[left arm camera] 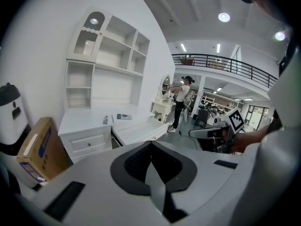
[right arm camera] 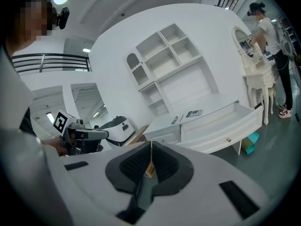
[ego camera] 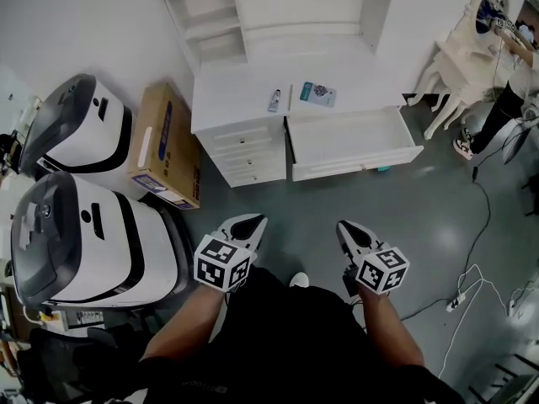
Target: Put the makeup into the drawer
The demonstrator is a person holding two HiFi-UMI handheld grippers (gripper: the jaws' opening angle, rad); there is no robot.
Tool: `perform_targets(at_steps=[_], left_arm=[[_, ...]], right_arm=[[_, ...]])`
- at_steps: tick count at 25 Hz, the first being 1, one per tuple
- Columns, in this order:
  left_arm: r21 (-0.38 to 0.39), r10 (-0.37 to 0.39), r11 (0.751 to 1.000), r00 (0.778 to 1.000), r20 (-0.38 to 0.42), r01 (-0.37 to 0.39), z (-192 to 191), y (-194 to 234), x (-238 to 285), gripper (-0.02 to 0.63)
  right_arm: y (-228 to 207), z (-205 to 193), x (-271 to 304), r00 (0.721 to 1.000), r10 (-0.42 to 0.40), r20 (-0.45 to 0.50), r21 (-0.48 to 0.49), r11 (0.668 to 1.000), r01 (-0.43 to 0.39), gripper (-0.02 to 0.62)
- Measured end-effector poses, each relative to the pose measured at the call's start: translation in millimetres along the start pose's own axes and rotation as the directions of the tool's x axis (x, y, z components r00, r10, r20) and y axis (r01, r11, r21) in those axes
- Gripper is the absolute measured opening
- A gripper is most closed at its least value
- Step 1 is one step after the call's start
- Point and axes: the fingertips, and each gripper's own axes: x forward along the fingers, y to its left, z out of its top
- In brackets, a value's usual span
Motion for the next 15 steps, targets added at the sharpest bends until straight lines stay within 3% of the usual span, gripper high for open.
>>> perform_targets(at_steps=[15], left_arm=[[-0.029,-0.047,0.999,0.998,-0.032,0.046,5.2,9.6,39.4,0.006]], right_arm=[[-23.9,3.3,10.0,1.000,-0.026,-0.017,0.012,1.000,0.026,0.029]])
